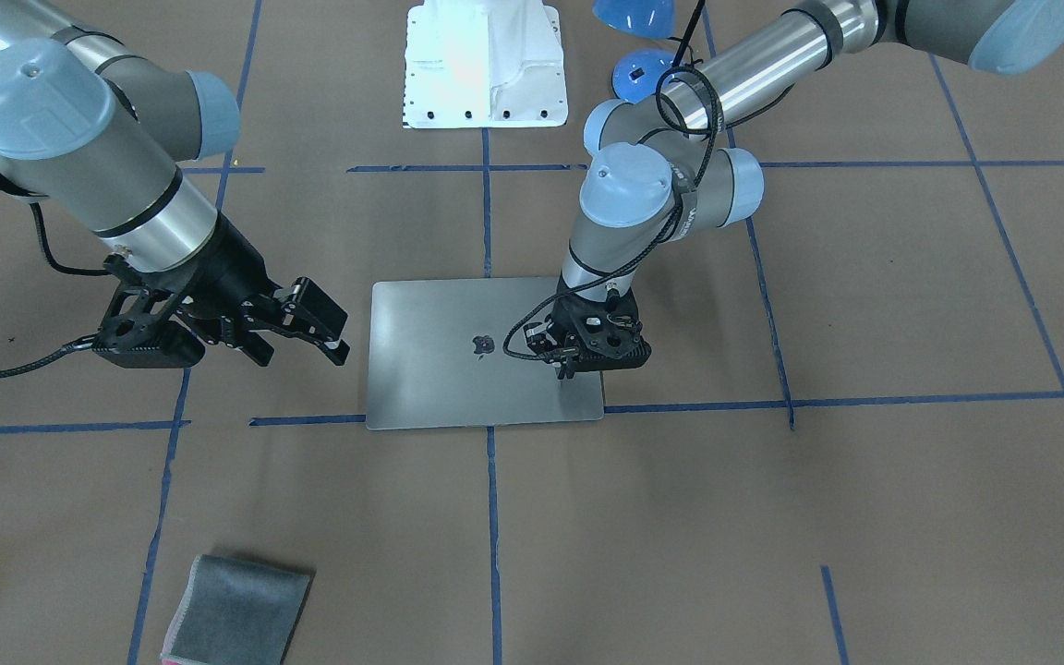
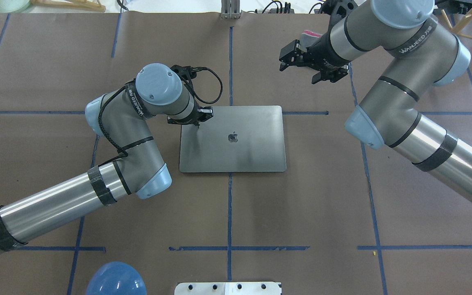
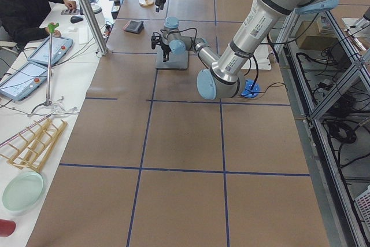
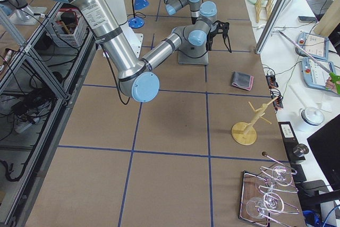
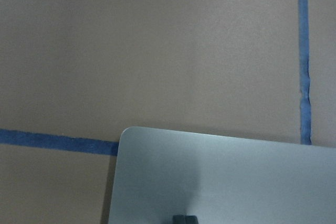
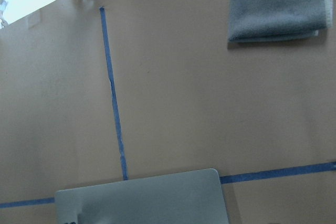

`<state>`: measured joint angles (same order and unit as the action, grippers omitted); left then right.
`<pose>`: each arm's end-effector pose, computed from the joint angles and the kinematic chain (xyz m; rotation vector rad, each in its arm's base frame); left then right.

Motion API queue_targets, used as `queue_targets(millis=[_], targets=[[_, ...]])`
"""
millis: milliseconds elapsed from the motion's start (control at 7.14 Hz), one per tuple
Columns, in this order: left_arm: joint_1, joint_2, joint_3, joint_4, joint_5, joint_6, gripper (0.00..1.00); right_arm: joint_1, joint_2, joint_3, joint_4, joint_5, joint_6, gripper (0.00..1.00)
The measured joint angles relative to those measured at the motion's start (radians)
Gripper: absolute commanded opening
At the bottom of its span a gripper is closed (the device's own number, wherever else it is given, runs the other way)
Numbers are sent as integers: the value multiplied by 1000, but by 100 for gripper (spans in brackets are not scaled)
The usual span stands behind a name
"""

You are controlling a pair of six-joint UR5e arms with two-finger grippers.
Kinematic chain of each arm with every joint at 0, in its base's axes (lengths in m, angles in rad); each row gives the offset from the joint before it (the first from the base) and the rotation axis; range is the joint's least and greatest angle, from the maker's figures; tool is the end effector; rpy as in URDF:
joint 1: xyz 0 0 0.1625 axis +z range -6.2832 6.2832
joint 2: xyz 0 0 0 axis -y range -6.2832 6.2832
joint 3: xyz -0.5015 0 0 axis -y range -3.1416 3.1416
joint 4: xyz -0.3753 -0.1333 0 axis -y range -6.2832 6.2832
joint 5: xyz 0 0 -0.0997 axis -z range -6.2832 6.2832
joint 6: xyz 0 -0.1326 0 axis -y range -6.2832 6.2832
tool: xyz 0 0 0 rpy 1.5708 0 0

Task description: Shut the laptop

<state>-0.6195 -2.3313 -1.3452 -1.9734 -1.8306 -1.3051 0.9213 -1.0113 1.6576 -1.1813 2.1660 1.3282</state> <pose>0.6188 -0.5632 0.3300 0.1821 0.9464 -0.2043 -0.3831 -0.6019 0.3317 0.1003 -1.1353 0.2961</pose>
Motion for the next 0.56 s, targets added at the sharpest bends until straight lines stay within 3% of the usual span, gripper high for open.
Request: queue_targets(millis=[280,560], targets=[[-61,30,-50,-2,-74,2,100,59,-58,50,-7,39,-33,100],[-228,105,-114,17,-314,32,100,105,-123,156,-156,54,-198,100]])
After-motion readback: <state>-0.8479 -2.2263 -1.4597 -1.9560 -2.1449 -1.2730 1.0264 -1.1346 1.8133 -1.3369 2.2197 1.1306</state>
